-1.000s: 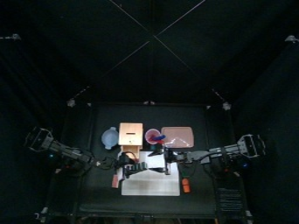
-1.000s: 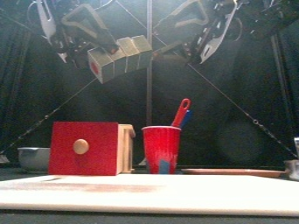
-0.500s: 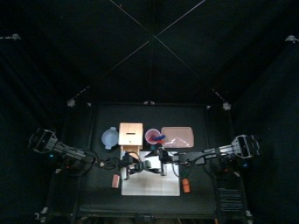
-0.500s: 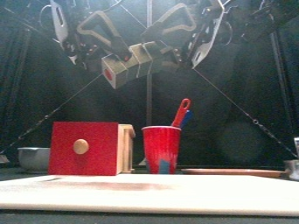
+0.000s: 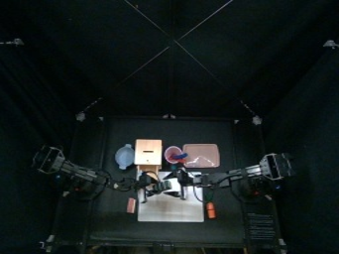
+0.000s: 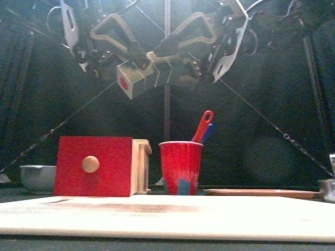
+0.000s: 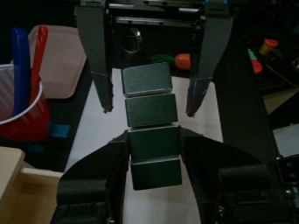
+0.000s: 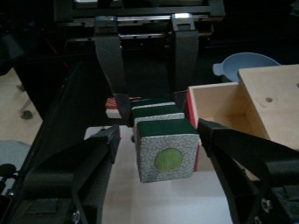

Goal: Break apart sushi roll

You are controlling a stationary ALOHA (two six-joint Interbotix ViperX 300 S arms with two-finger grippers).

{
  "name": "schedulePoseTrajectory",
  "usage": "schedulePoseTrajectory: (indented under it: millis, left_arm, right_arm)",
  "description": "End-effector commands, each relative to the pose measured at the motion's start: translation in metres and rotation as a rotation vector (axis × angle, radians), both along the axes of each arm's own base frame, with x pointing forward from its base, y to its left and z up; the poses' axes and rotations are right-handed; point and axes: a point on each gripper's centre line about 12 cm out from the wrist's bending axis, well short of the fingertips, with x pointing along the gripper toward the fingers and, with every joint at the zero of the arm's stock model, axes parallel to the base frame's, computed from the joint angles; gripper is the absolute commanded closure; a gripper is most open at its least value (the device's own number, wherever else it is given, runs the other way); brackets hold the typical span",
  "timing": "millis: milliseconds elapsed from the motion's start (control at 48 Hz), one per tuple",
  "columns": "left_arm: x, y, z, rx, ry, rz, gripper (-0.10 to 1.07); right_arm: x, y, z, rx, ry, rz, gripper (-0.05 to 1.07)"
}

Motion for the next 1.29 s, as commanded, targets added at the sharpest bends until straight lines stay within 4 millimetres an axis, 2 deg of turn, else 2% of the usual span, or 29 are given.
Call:
schedulePoseTrajectory:
  millis: [0, 542, 708, 1083, 1271]
  left_arm:
    - [0.006, 0.000, 0.012, -0.002, -0.035, 0.004, 0.29]
    - [0.007, 0.001, 0.007, 0.009, -0.023, 0.017, 0.29]
    - [0.006, 0.002, 0.006, 0.010, -0.019, 0.019, 0.29]
    - [0.000, 0.004, -0.001, 0.015, -0.001, 0.021, 0.29]
    - [-0.001, 0.004, -0.003, 0.013, 0.005, 0.023, 0.29]
  right_arm:
    - [0.003, -0.001, 0.016, 0.001, -0.041, -0.002, 0.04]
    - [0.004, -0.002, 0.020, -0.005, -0.053, -0.001, 0.39]
    - [0.004, -0.002, 0.019, -0.006, -0.048, 0.000, 0.43]
    - [-0.007, -0.003, 0.023, -0.009, -0.058, 0.002, 0.45]
    - [-0.016, -0.003, 0.026, -0.006, -0.065, 0.000, 0.52]
